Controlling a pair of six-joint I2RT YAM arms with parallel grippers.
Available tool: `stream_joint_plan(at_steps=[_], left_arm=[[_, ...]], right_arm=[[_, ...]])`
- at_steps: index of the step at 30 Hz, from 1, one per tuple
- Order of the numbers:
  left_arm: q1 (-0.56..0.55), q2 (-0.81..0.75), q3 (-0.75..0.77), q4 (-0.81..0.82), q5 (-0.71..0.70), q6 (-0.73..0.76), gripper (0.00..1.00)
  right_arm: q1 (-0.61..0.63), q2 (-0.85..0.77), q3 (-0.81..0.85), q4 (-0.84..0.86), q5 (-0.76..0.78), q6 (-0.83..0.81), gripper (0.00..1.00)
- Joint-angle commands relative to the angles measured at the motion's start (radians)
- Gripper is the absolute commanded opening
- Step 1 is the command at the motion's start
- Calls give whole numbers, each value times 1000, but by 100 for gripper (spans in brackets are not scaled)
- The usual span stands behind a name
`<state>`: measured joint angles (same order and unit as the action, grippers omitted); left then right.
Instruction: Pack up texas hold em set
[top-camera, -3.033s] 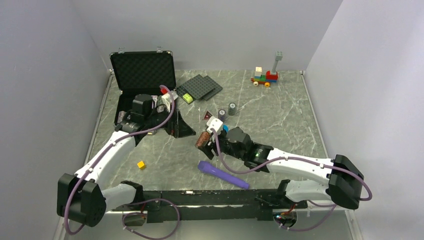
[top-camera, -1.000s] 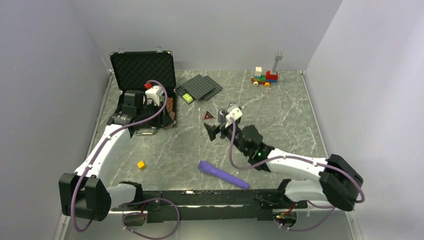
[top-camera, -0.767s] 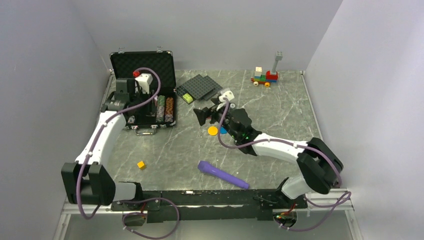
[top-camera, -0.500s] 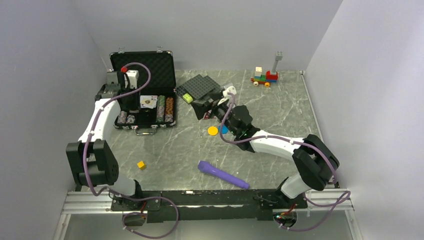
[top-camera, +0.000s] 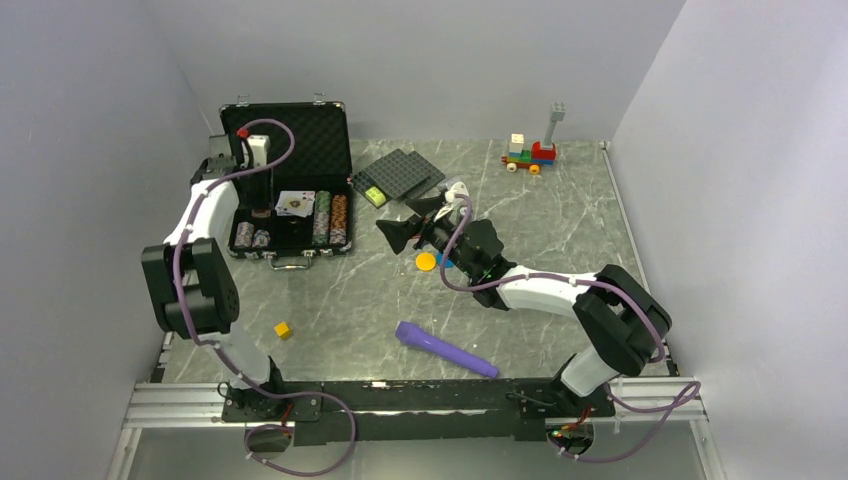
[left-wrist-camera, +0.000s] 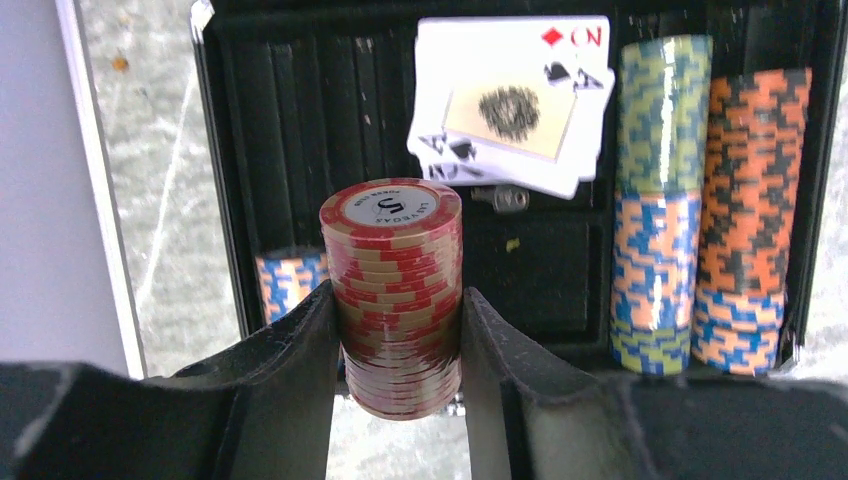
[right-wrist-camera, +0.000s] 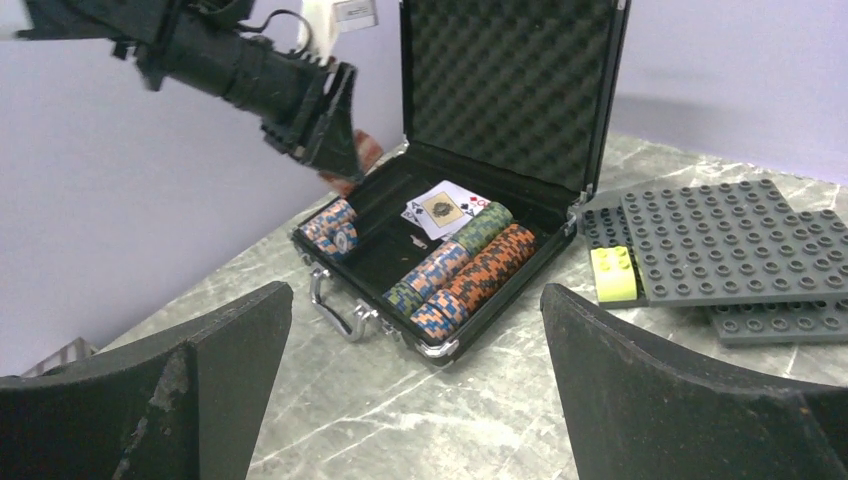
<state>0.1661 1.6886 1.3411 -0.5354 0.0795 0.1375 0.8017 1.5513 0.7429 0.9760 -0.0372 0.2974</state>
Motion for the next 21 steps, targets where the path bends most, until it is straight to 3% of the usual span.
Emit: stream_joint_plan(at_steps=[1,9,21], left_arm=[[0,84,151,78,-45,27,0],[1,243,283,17,-62,17,0],[1,332,294,2,-56,10,0]], right_arm=[[0,-7,2,75,-43,24,99],[0,-33,-8,41,-23,-7,100],[0,-11,7,26,-24,2,100]])
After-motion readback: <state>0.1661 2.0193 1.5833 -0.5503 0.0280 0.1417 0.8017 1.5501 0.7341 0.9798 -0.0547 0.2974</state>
